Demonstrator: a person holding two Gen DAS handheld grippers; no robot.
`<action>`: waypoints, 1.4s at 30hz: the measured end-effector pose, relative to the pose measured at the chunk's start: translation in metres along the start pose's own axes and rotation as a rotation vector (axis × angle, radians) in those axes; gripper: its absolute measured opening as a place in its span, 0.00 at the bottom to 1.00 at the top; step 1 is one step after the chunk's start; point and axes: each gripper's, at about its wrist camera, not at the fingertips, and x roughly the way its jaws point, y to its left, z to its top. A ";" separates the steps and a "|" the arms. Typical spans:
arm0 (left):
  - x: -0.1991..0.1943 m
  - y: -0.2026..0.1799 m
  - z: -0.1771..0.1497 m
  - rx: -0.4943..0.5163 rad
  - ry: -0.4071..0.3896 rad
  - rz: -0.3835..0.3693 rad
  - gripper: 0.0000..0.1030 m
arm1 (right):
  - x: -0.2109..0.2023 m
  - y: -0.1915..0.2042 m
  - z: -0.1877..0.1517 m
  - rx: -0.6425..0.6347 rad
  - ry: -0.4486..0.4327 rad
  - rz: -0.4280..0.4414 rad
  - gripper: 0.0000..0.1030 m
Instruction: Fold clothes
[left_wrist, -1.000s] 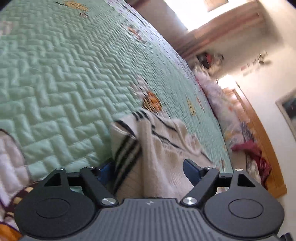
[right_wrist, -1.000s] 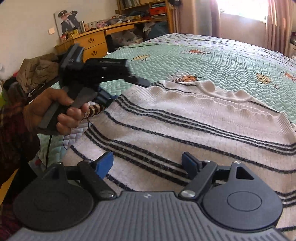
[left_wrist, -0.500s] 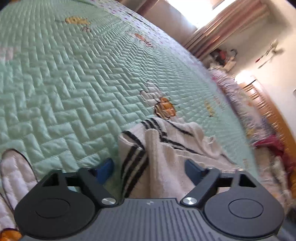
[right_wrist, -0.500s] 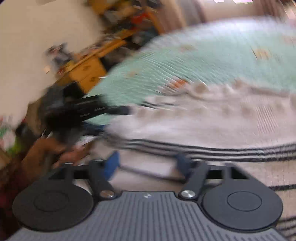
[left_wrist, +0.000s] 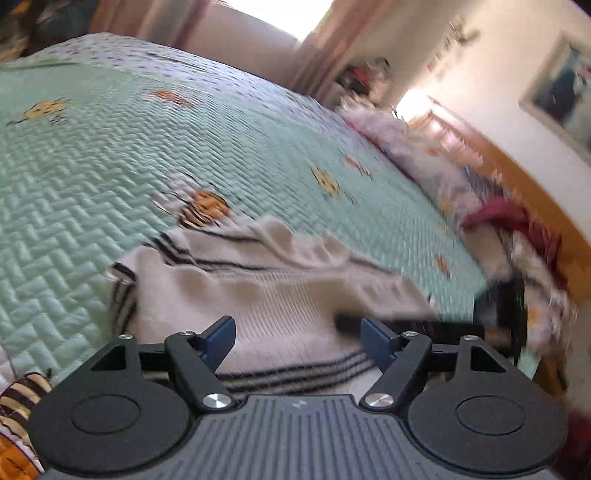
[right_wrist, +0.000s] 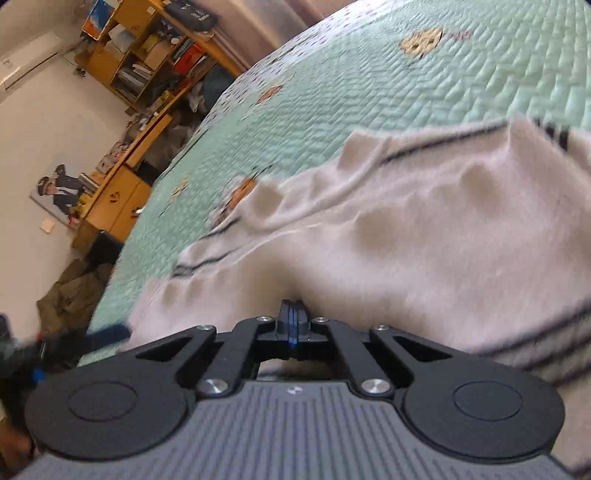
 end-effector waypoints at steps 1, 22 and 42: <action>0.001 -0.002 -0.003 0.003 0.008 0.007 0.75 | 0.001 -0.001 0.005 -0.013 -0.012 -0.015 0.00; 0.005 -0.039 -0.073 0.128 0.370 -0.370 0.81 | -0.085 -0.001 -0.084 -0.167 0.368 0.412 0.11; 0.093 0.009 0.014 -0.037 0.291 -0.350 0.74 | 0.000 -0.038 0.036 -0.110 0.310 0.306 0.00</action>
